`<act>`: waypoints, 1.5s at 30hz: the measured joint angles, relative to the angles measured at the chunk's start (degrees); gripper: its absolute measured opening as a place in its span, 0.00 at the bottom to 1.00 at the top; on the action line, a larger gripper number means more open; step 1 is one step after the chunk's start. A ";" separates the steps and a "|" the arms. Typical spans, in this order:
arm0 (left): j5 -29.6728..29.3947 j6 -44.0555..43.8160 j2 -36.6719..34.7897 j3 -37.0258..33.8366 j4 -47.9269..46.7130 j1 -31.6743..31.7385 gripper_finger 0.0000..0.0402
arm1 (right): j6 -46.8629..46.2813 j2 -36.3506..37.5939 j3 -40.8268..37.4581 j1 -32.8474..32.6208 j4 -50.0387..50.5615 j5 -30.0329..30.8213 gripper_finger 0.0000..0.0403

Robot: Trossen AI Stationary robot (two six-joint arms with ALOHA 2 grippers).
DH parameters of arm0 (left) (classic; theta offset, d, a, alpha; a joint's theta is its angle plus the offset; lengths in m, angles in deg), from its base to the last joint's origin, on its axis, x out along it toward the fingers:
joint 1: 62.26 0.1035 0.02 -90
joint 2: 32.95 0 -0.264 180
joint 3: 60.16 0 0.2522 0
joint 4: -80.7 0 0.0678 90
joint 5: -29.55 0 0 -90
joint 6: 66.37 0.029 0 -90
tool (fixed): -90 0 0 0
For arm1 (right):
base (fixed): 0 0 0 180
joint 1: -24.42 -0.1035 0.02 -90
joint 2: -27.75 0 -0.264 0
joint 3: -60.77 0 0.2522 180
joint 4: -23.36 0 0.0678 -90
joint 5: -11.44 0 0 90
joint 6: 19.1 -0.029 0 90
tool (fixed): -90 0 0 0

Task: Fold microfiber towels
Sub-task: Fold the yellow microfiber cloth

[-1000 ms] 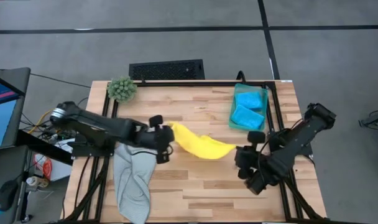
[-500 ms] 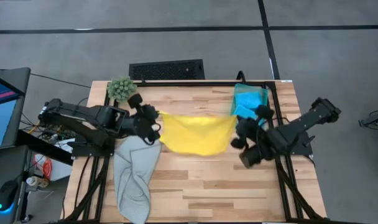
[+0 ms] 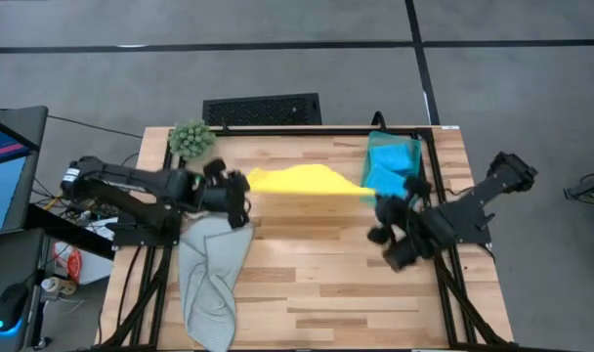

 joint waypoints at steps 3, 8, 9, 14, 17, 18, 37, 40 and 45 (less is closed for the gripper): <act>3.54 -7.16 0.05 -5.19 3.41 -6.37 0.01 | -6.57 -0.04 -4.04 -7.69 -7.04 -4.58 0.00; 5.87 -19.02 0.42 -15.25 17.68 -18.95 0.01 | -13.68 -4.14 -10.21 -18.29 -24.97 -8.77 0.00; 6.33 -21.11 0.72 -17.19 21.26 -21.03 0.01 | -15.12 -5.75 -10.71 -19.66 -27.98 -9.81 0.00; 8.07 -32.50 3.17 -25.44 39.38 -29.61 0.01 | -24.87 -15.30 -10.46 -24.44 -35.96 -15.25 0.00; 7.71 -37.02 6.31 -27.60 48.49 -34.00 0.01 | -29.61 -20.12 -7.98 -26.26 -35.98 -18.06 0.00; 7.32 -37.38 7.45 -27.87 49.42 -35.03 0.01 | -30.54 -21.41 -6.97 -26.58 -34.84 -18.18 0.00; 11.55 -30.83 1.72 -26.55 43.95 -24.07 0.01 | -23.35 -14.62 -3.68 -12.43 -5.42 -15.02 0.00; 11.43 -29.14 -1.60 -22.47 36.75 -24.06 0.01 | -22.37 -12.73 -3.68 -12.46 -4.20 -12.51 0.00; 3.24 -26.48 -5.73 -10.75 17.80 -22.78 0.01 | -23.65 -8.51 -3.55 -12.31 1.09 -7.34 0.00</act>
